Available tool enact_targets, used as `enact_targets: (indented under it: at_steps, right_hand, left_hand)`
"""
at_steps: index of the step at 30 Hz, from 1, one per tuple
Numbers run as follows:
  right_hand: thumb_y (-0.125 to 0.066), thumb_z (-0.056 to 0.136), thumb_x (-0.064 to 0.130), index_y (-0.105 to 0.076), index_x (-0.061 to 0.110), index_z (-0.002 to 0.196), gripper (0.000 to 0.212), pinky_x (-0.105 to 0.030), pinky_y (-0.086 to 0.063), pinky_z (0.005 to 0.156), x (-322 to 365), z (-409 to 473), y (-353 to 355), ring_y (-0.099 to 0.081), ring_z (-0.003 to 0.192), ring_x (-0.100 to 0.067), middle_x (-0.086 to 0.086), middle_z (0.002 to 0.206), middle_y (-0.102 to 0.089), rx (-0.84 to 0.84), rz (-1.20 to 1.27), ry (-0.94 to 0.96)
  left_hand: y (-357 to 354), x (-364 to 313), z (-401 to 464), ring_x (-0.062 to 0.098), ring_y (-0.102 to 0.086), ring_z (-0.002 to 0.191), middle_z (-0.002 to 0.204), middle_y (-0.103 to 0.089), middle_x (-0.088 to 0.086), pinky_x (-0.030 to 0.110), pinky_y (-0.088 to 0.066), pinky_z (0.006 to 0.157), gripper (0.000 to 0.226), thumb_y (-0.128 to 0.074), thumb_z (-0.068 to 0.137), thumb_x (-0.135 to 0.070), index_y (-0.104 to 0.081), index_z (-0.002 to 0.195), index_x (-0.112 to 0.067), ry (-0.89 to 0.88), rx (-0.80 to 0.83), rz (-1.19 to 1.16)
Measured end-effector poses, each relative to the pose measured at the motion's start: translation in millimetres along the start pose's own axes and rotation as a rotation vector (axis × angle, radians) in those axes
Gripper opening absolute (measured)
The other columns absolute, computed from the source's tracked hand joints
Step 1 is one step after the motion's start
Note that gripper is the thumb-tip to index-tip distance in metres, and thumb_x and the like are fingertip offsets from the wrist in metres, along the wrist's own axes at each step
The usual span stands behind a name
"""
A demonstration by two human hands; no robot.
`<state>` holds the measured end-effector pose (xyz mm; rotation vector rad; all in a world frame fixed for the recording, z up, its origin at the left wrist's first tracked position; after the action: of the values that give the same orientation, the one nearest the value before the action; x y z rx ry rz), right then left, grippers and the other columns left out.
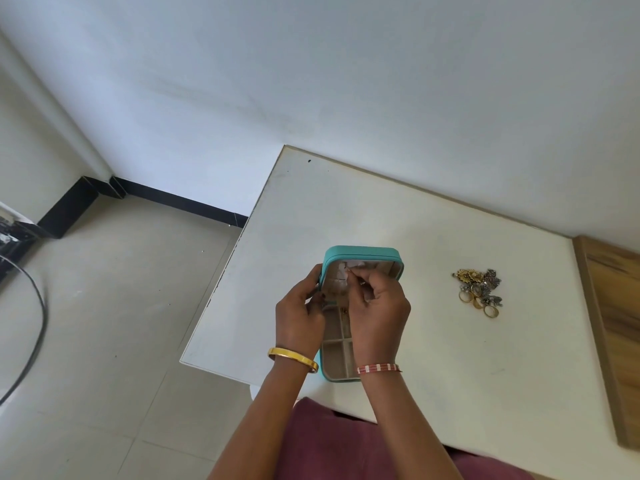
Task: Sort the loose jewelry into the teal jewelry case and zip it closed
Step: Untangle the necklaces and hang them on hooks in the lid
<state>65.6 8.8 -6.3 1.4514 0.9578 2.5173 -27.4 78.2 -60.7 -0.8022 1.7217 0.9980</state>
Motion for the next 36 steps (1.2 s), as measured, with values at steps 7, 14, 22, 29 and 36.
enact_targets:
  at_steps: [7,14,22,29,36]
  right_hand:
    - [-0.063,0.078,0.007,-0.069,0.004,0.093,0.017,-0.025,-0.055,0.067,0,-13,17,-0.065,0.077,-0.023,-0.009,0.085,-0.068,-0.013,-0.050,0.093]
    - [-0.067,0.078,-0.001,-0.067,0.009,0.098,0.022,-0.007,-0.042,0.062,-49,-23,56,-0.057,0.069,-0.024,0.000,0.085,-0.057,-0.054,-0.028,-0.206]
    - [-0.063,0.083,0.008,-0.068,0.009,0.097,0.015,-0.002,-0.041,0.059,-77,-47,48,-0.057,0.069,-0.006,-0.005,0.089,-0.068,0.229,0.012,-0.462]
    - [-0.065,0.082,0.006,-0.068,0.007,0.096,0.014,-0.001,-0.042,0.059,-80,-57,51,-0.056,0.067,-0.002,-0.002,0.083,-0.065,0.266,0.043,-0.484]
    - [-0.067,0.081,0.007,-0.069,0.008,0.094,0.013,-0.001,-0.042,0.060,-86,-54,54,-0.056,0.067,-0.003,-0.001,0.082,-0.066,0.263,0.075,-0.482]
  left_hand:
    - [1,-1,1,0.009,-0.053,0.106,0.124,-0.060,0.003,-0.003,-0.032,0.081,0.044,-0.047,0.088,0.004,-0.051,0.127,-0.016,-0.009,0.028,0.007]
    - [3,-4,-1,0.006,-0.055,0.098,0.110,-0.061,-0.002,-0.005,-0.036,0.077,0.048,-0.050,0.087,0.004,-0.049,0.129,-0.017,-0.018,0.065,-0.004]
    - [10,5,-33,0.014,-0.057,0.107,0.122,-0.060,0.005,0.006,-0.038,0.080,0.041,-0.054,0.086,-0.001,-0.052,0.125,-0.014,0.073,-0.048,-0.029]
    - [12,13,-57,0.010,-0.056,0.092,0.117,-0.064,0.005,0.015,-0.039,0.083,0.035,-0.053,0.086,-0.002,-0.057,0.120,-0.013,0.152,-0.072,0.052]
    - [8,17,-55,0.014,-0.058,0.086,0.108,-0.068,0.005,0.021,-0.040,0.081,0.030,-0.054,0.084,0.000,-0.066,0.108,-0.014,0.124,-0.060,0.145]
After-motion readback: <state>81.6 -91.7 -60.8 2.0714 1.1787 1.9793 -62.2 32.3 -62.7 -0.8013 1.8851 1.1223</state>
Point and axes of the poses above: each hand's wrist, its own z-axis towards the middle knuckle, its own y-axis out of the back of the hand, x = y × z, the point moved 6 cm from there along z, towards the middle knuckle
